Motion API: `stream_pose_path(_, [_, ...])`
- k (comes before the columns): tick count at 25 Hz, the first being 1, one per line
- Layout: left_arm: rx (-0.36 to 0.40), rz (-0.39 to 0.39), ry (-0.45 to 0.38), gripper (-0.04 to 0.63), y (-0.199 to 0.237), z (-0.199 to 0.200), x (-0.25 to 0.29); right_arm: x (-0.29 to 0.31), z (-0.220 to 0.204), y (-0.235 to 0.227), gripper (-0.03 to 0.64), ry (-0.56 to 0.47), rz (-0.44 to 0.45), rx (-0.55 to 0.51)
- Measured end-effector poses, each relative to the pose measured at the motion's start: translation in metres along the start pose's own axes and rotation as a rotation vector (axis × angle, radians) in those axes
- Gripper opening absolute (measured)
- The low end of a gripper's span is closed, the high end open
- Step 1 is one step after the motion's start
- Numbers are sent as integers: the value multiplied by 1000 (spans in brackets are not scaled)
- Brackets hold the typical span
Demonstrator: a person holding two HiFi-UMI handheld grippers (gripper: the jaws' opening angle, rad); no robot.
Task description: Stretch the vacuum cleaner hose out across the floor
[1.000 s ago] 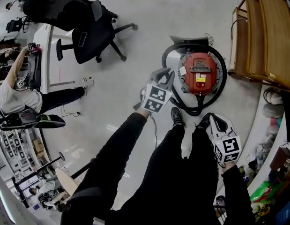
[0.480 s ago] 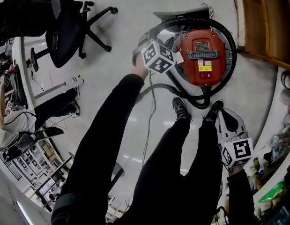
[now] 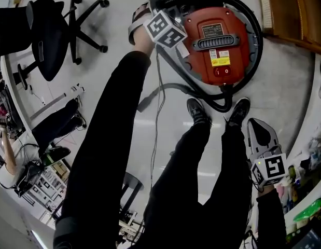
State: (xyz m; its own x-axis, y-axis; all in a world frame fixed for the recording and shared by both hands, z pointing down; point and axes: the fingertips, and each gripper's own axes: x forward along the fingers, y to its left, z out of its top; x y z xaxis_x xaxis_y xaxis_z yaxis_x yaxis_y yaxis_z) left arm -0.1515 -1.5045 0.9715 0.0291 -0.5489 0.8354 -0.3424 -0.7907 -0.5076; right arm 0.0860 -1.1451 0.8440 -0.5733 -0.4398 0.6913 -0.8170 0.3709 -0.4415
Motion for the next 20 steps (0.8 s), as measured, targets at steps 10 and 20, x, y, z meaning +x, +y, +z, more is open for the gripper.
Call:
stream_pose_path(10, [68, 13, -1, 189, -3, 16, -20, -15, -4, 14, 6, 31, 14, 16])
stream_pose_path(20, [-34, -2, -103, 184, -9, 35, -161, -65, 64, 73, 6, -24, 66, -34])
